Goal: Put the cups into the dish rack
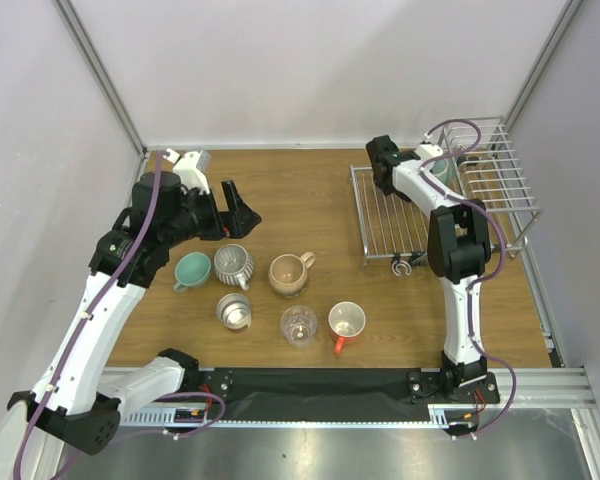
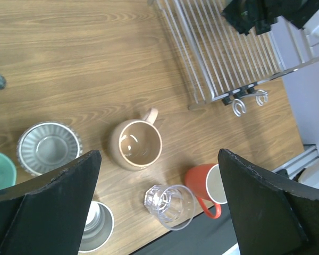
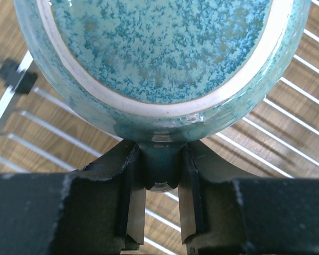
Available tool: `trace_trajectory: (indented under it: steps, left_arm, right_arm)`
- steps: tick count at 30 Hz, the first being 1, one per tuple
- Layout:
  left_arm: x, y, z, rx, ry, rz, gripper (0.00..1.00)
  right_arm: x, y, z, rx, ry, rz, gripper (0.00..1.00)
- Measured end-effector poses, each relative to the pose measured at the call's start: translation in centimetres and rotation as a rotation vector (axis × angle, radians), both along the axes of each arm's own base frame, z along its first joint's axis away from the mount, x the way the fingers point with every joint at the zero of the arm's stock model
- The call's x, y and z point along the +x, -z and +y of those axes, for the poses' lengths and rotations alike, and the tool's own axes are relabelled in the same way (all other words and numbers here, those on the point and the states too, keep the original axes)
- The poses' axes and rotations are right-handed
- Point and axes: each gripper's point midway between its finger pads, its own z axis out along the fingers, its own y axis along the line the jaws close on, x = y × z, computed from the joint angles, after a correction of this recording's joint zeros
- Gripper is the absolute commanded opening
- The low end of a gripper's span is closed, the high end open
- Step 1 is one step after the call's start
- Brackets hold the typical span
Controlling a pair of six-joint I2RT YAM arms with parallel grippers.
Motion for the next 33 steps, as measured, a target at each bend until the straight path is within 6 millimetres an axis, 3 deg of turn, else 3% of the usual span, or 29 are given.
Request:
trace_trajectory:
  steps: [7, 14, 18, 25, 33]
  left_arm:
    - [0.0, 0.4, 0.3, 0.020, -0.008, 0.006, 0.99]
    - [-0.1, 0.4, 0.8, 0.039, -0.017, -0.002, 1.00]
    - [-0.2, 0.4, 0.8, 0.045, -0.015, -0.004, 1.00]
    - [-0.2, 0.5, 0.9, 0.051, -0.020, -0.001, 1.00]
    - [-0.3, 0.5, 1.0, 0.053, -0.019, 0.005, 1.00]
  right_arm:
    - [0.0, 0.7, -1.4, 0.003, 0.036, 0.009, 0.00]
    - [0.2, 1.7, -1.6, 0.001, 0.034, 0.022, 0.00]
    - [0.3, 2.9, -1.6, -0.005, 0.031, 0.044, 0.04]
    - [0.7, 3.5, -1.7, -0.016, 0.011, 0.058, 0.31]
    - [1.3, 3.0, -2.0, -0.022, 0.011, 0.036, 0.26]
